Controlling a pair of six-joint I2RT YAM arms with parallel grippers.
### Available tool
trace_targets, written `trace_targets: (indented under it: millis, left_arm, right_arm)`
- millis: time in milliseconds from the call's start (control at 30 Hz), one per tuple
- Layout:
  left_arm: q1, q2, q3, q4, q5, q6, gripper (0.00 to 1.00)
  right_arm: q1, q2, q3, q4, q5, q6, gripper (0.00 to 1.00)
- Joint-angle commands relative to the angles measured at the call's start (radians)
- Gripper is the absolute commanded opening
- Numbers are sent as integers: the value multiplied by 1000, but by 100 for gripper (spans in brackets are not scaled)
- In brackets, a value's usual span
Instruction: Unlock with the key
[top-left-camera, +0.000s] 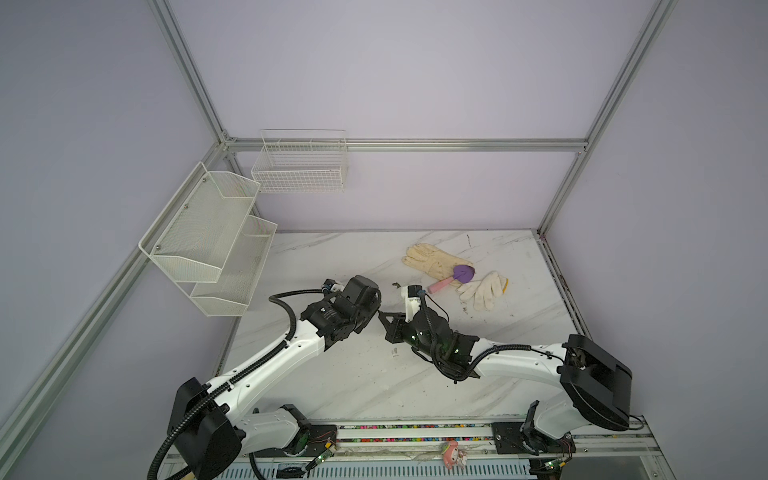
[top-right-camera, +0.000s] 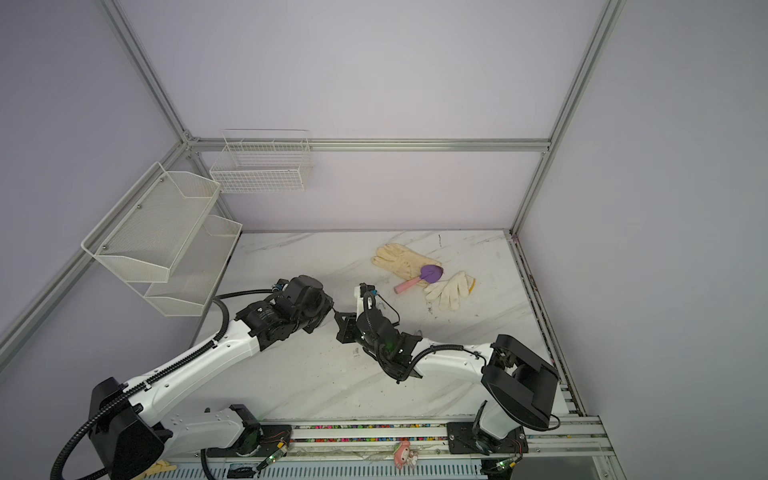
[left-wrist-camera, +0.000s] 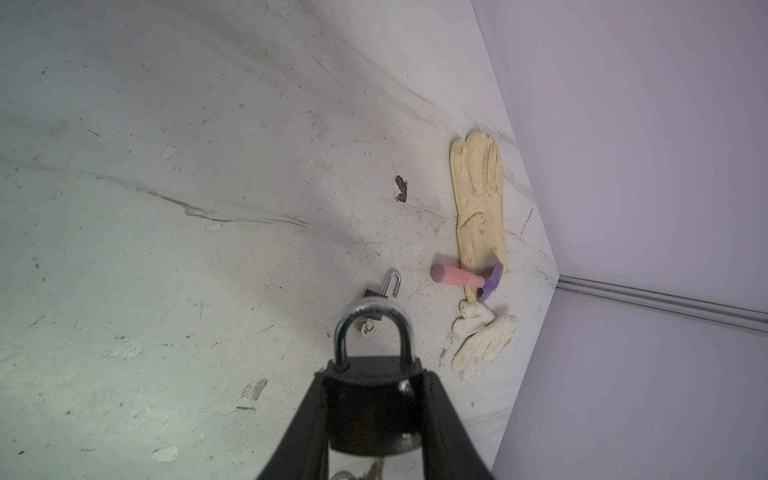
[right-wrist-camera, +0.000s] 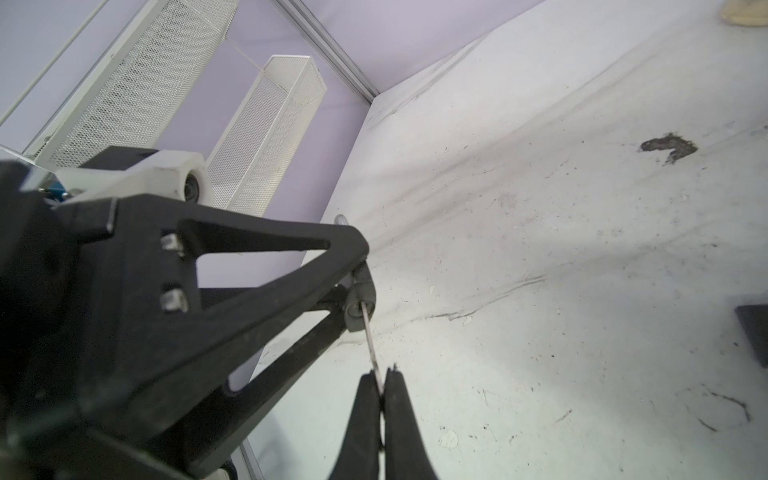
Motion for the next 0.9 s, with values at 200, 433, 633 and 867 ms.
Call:
trace_targets:
  millis: [200,433,633,867]
  left_arm:
    - [-21,-30,91,-68,43,146,0]
    - [-18,-59,94,-140,-57,124,0]
    - [-17,-88,80,-114,-75,94,0]
    - [-18,-81,78,-97,-66,68,0]
  right_arm:
    - [-5,29,82,-85,-23,-70,0]
    - [-2,8,88,-112,-34,7,0]
    - [18,-1,59,-89,30,11,0]
    - [43,18,92,-87,42,3,0]
